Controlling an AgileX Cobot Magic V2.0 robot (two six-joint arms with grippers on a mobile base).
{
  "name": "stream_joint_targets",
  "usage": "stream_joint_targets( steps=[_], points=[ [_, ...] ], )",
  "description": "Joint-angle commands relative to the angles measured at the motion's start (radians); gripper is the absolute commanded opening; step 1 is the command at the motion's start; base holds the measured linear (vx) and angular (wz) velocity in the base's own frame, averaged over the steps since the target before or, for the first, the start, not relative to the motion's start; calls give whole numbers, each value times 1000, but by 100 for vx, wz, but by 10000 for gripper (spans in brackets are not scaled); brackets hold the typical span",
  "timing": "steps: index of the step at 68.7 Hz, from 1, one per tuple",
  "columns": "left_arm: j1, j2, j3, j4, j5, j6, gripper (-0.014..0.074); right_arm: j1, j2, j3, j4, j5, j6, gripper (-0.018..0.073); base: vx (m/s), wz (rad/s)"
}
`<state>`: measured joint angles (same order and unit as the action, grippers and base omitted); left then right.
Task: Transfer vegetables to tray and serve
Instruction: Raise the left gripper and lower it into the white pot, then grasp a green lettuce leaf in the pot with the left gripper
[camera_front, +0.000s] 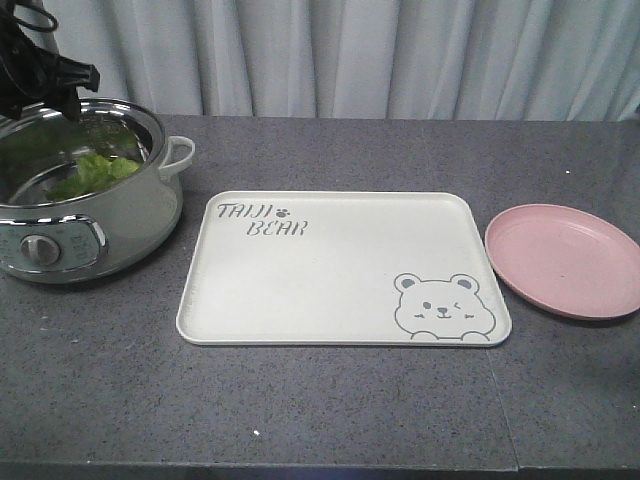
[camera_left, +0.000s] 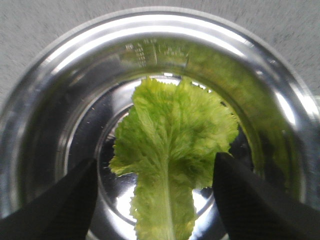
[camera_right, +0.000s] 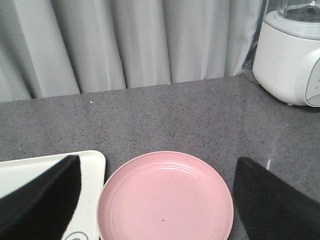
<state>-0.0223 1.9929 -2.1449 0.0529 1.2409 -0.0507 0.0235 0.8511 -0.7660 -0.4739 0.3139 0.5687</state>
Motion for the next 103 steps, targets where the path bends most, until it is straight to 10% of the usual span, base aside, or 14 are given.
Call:
stream_joint_targets(
  steps=[1, 103],
  points=[
    [8, -20, -34, -27, -33, 1, 486, -3, -4, -35, -11, -53, -25, 589, 0, 0],
    [32, 145, -7, -115, 9, 13, 395, -3, -4, -35, -8, -52, -23, 587, 0, 0]
  ],
)
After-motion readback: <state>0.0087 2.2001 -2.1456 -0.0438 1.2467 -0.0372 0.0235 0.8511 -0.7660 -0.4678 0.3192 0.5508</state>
